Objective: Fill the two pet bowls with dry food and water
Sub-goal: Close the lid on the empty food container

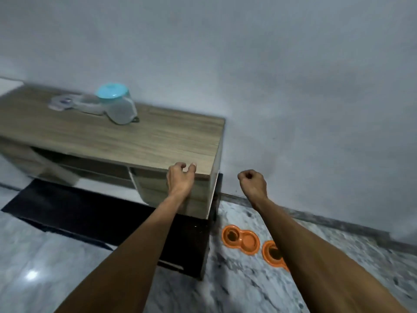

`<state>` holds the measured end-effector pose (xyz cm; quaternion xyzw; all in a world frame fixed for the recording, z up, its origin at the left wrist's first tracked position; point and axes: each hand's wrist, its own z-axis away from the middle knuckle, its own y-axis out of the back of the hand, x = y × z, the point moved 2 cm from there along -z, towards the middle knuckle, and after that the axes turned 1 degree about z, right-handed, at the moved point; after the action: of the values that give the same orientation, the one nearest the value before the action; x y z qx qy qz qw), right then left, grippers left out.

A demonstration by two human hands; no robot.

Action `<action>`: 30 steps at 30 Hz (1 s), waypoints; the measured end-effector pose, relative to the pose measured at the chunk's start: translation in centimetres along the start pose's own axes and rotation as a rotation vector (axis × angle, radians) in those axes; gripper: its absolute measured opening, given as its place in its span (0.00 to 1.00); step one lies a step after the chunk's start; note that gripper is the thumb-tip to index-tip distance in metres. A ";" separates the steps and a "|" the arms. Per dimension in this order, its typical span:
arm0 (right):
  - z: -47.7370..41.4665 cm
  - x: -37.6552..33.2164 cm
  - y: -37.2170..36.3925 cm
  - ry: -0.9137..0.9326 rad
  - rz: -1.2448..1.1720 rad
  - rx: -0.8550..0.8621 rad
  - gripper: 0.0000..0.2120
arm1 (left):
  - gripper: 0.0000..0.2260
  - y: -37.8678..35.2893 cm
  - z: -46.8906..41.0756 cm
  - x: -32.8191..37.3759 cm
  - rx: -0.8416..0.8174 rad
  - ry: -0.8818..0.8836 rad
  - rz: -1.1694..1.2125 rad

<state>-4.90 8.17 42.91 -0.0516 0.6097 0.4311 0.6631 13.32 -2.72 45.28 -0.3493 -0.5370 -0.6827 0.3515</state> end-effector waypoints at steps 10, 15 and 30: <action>9.8 -13.0 -19.5 0.147 -0.017 -0.198 0.07 | 0.16 22.9 -4.4 -6.8 0.176 0.001 0.000; 11.3 -16.5 -27.2 0.170 0.013 -0.265 0.06 | 0.14 28.6 -7.9 -9.6 0.220 0.039 0.037; 6.2 -31.5 -51.5 0.174 -0.016 -0.400 0.04 | 0.14 44.1 -31.1 -13.4 0.312 0.093 0.010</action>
<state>36.16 -36.21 47.83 -0.2239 0.5664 0.5323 0.5880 54.78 -39.55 49.80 -0.2613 -0.6177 -0.6048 0.4294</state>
